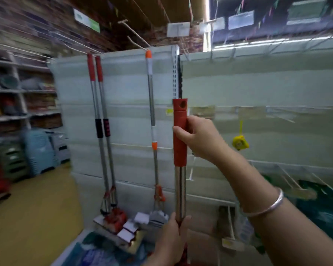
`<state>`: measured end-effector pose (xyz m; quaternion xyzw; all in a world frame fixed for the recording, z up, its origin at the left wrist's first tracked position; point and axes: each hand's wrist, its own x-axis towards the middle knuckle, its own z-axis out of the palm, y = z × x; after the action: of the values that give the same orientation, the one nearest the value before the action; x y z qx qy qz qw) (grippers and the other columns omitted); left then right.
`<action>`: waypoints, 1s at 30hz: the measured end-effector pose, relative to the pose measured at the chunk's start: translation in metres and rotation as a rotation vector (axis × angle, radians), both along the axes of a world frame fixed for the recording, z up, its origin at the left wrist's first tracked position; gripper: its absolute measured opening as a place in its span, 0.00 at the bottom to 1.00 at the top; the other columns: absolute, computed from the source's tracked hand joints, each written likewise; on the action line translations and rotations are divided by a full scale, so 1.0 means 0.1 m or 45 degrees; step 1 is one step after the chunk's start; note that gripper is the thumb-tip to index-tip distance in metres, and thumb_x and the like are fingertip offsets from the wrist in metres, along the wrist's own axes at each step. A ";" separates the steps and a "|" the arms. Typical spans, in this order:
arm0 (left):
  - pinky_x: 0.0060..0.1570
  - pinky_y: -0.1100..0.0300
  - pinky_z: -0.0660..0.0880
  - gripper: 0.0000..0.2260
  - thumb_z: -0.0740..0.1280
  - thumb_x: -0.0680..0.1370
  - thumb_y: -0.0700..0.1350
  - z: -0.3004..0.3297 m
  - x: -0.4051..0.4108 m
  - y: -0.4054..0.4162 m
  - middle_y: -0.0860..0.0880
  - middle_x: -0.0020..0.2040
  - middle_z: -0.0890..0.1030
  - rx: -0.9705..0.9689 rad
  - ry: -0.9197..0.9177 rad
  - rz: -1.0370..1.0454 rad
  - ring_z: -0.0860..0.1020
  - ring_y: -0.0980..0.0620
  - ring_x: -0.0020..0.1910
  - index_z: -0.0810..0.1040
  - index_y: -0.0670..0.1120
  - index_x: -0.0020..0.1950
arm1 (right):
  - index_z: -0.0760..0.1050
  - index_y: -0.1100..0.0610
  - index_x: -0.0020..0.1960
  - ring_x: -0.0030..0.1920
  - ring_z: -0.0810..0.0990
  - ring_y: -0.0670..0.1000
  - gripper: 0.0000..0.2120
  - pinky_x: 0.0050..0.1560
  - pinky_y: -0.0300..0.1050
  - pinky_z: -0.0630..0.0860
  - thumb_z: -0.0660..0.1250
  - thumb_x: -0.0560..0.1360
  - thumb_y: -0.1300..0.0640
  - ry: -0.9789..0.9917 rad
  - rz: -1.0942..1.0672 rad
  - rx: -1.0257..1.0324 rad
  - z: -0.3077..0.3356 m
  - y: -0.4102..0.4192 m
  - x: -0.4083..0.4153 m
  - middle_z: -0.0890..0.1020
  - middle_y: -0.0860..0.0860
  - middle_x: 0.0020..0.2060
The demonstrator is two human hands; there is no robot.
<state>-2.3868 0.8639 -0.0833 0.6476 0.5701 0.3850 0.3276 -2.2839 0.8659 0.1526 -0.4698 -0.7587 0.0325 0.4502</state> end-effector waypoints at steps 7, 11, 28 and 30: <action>0.39 0.64 0.70 0.07 0.57 0.80 0.55 0.21 -1.29 0.59 0.57 0.34 0.75 0.041 0.052 0.184 0.78 0.52 0.43 0.69 0.54 0.45 | 0.66 0.56 0.32 0.26 0.68 0.42 0.16 0.25 0.26 0.66 0.64 0.76 0.52 0.010 0.073 0.009 0.11 0.72 -1.17 0.70 0.46 0.26; 0.48 0.60 0.75 0.08 0.58 0.78 0.58 0.25 -1.97 1.06 0.51 0.39 0.81 0.062 0.140 0.260 0.80 0.53 0.44 0.69 0.55 0.46 | 0.71 0.59 0.37 0.29 0.73 0.47 0.14 0.28 0.34 0.70 0.63 0.77 0.50 0.053 0.160 0.017 0.16 1.26 -1.82 0.74 0.49 0.29; 0.38 0.53 0.78 0.17 0.55 0.77 0.62 1.12 -3.91 2.80 0.49 0.27 0.78 0.274 -0.092 0.130 0.80 0.50 0.31 0.72 0.49 0.43 | 0.71 0.60 0.35 0.34 0.78 0.54 0.18 0.35 0.46 0.76 0.64 0.75 0.47 0.116 0.046 0.240 1.11 2.98 -3.94 0.79 0.55 0.33; 0.36 0.53 0.78 0.16 0.57 0.77 0.59 1.18 -4.08 2.93 0.48 0.27 0.77 0.276 -0.185 0.083 0.79 0.48 0.30 0.71 0.48 0.43 | 0.68 0.59 0.32 0.31 0.75 0.50 0.19 0.30 0.41 0.71 0.65 0.75 0.47 0.142 -0.006 0.255 1.19 3.11 -4.14 0.76 0.51 0.30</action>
<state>-2.7944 1.1573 0.0342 0.6307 0.5208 0.5007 0.2833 -2.6981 1.1764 0.2719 -0.4218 -0.7309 -0.0184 0.5363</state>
